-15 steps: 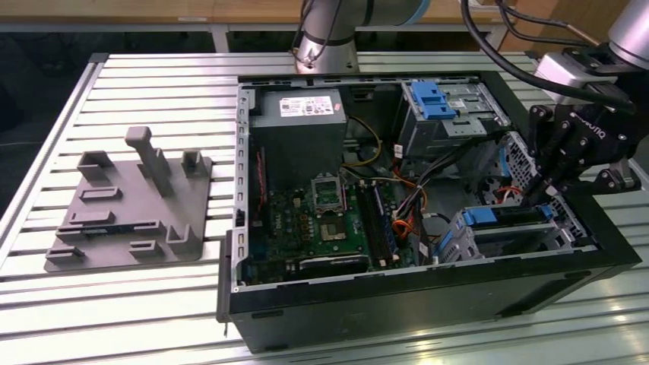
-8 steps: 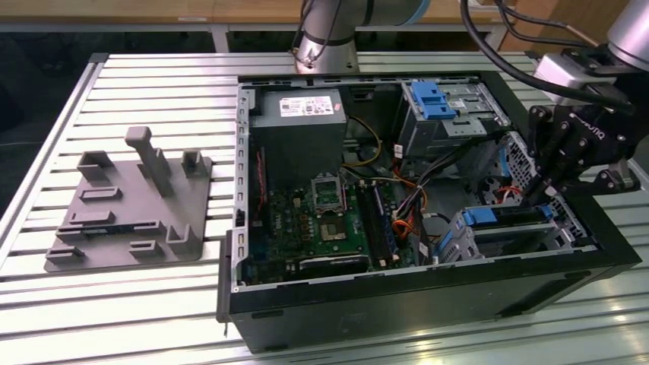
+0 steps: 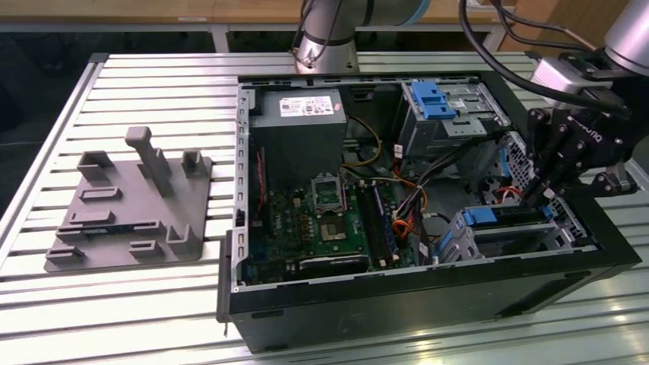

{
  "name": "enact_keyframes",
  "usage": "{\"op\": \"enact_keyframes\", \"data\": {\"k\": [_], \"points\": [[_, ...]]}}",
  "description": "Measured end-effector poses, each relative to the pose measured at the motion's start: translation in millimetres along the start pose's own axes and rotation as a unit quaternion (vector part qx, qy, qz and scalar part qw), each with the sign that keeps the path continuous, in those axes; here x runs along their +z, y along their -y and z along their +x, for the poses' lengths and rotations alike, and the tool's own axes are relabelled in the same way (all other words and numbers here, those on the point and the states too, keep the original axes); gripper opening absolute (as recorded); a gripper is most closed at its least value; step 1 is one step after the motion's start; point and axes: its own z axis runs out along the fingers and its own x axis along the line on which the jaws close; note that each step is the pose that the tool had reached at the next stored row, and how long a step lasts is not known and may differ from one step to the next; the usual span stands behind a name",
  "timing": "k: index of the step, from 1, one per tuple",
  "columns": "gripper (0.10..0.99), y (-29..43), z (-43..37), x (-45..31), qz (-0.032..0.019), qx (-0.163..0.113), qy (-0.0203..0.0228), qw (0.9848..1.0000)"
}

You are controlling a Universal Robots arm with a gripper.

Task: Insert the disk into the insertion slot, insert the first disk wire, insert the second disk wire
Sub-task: 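Insert the first disk wire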

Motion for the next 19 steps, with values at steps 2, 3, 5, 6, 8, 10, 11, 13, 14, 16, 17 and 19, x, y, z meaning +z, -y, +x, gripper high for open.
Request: {"op": "enact_keyframes", "data": {"k": [2, 3, 5, 6, 8, 10, 11, 13, 14, 16, 17, 19], "points": [[0.165, 0.0, 0.0, 0.9, 0.0000, 0.000, -0.0001, 1.0000], [0.165, 0.0, 0.0, 1.2, 0.0000, 0.000, -0.0001, 1.0000], [0.165, 0.1, 0.1, 1.7, 0.0000, 0.000, -0.0001, 1.0000], [0.165, 0.1, 0.1, 1.9, 0.0000, 0.000, 0.0000, 1.0000], [0.165, 0.1, 0.1, 2.3, 0.0000, 0.000, 0.0000, 1.0000], [0.165, 0.1, 0.1, 2.9, 0.0000, 0.001, 0.0001, 1.0000], [0.165, 0.1, 0.1, 3.2, 0.0000, 0.001, 0.0001, 1.0000], [0.165, 0.1, 0.0, 3.8, -0.0001, 0.001, 0.0001, 1.0000], [0.165, 0.1, 0.0, 4.0, -0.0001, 0.001, 0.0000, 1.0000], [0.165, 0.1, 0.0, 4.5, -0.0001, 0.001, 0.0000, 1.0000], [0.165, 0.2, 0.0, 4.8, -0.0001, 0.001, 0.0000, 1.0000], [0.165, -0.2, 0.0, 5.3, -0.0001, 0.001, 0.0001, 1.0000]]}}
